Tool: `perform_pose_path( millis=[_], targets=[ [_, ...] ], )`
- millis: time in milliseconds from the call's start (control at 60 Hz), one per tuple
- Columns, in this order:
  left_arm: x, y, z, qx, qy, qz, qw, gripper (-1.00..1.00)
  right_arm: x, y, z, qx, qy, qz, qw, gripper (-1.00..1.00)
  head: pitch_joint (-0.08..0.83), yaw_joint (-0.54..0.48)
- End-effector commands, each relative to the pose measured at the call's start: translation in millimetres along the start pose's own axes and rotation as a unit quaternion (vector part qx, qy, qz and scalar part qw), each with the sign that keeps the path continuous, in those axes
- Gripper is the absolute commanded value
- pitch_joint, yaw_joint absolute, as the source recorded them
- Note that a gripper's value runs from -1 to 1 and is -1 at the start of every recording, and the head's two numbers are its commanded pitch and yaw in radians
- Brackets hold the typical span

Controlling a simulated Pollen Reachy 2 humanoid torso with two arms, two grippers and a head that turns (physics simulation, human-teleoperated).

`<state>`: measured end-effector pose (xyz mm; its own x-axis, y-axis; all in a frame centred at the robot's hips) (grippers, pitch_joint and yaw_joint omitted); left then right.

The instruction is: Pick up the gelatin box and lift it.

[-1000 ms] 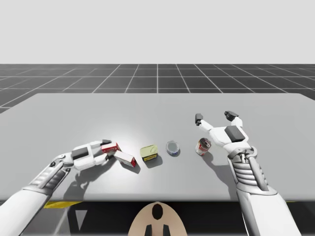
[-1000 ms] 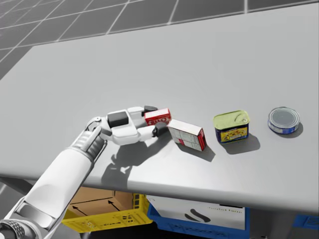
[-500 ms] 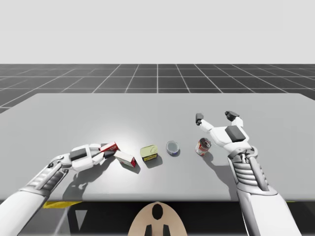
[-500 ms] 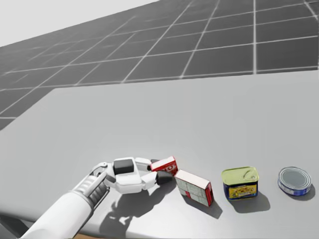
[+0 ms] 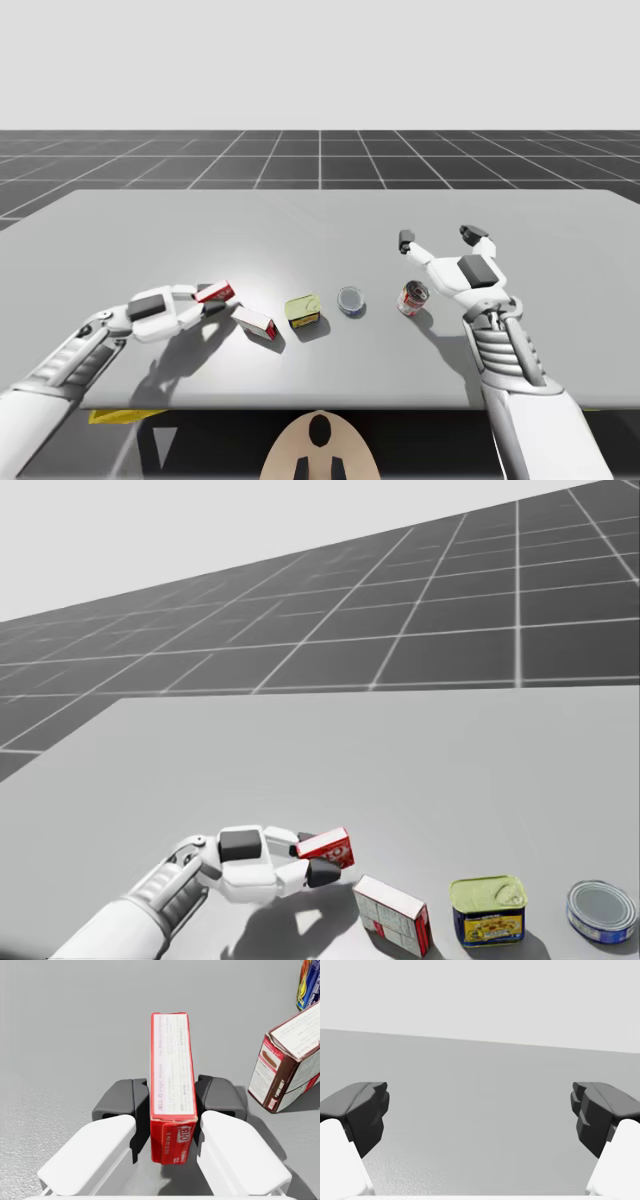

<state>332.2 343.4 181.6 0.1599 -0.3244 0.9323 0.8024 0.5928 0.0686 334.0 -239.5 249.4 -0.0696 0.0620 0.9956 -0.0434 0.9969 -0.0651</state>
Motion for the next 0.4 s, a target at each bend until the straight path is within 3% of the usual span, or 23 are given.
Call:
perform_pose_path(
  millis=[17, 133, 267, 400],
  targets=[
    [40.5, 12.6, 13.1, 0.026, -0.015, -0.036, 0.999, 1.00, -0.3, -1.1, -3.1, 0.008, 0.004, 0.001, 1.0000, -1.00, 0.366, 0.40],
    [74.4, 17.7, 23.2, 0.060, -0.037, -0.060, 0.996, 1.00, -1.9, -3.3, -6.3, 0.009, -0.003, -0.004, 0.9999, -1.00, 0.366, 0.40],
    [127.1, 18.9, 38.6, 0.108, -0.088, -0.085, 0.987, 1.00, -3.6, -4.7, -6.6, 0.013, -0.009, -0.001, 0.9999, -1.00, 0.362, 0.40],
    [175.4, 9.4, 53.5, 0.142, -0.143, -0.108, 0.974, 1.00, -2.9, -6.6, -4.0, 0.036, 0.017, -0.017, 0.9990, -1.00, 0.356, 0.40]
  ],
)
